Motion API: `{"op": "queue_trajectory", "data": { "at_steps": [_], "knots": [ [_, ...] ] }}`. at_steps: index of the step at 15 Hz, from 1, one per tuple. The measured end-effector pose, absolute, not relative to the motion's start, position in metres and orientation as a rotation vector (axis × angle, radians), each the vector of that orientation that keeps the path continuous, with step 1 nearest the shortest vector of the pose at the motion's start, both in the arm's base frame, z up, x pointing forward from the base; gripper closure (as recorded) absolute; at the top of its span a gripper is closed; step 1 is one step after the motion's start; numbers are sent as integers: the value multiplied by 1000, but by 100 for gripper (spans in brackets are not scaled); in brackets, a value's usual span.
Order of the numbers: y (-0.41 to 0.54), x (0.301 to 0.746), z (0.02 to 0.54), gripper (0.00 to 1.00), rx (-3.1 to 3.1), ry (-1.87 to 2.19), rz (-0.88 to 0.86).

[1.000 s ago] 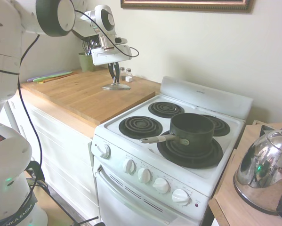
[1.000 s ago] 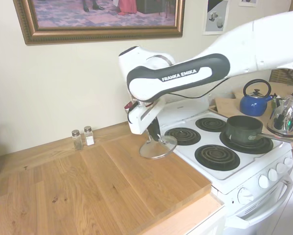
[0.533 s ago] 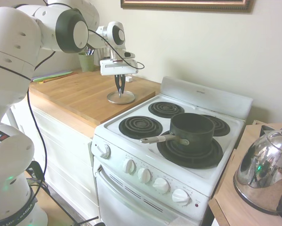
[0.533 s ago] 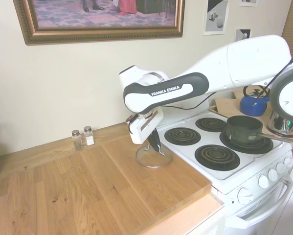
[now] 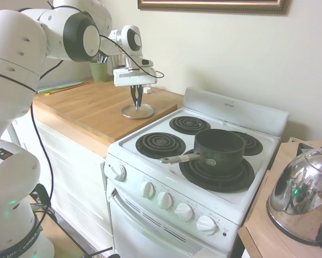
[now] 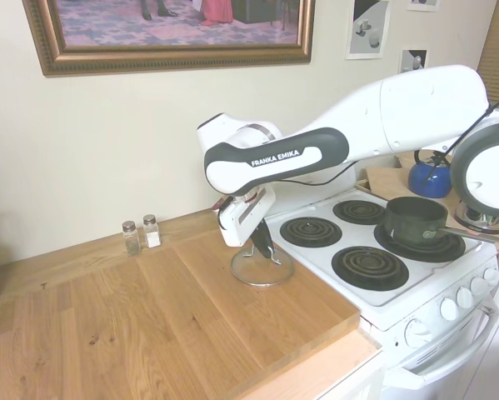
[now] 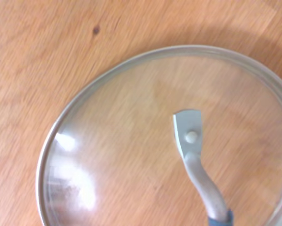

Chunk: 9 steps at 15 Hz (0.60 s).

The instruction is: Uncover the lid of the pot

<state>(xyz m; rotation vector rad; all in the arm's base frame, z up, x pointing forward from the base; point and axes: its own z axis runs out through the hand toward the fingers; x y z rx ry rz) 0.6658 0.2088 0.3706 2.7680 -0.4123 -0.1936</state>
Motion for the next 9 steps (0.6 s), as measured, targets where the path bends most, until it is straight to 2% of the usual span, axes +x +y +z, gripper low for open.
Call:
{"op": "queue_trajectory", "data": {
  "at_steps": [6, 9],
  "knots": [
    [216, 662, 385, 0, 2777, -388, -160],
    [232, 645, 416, 0, 2779, -341, -2]
  ]
}}
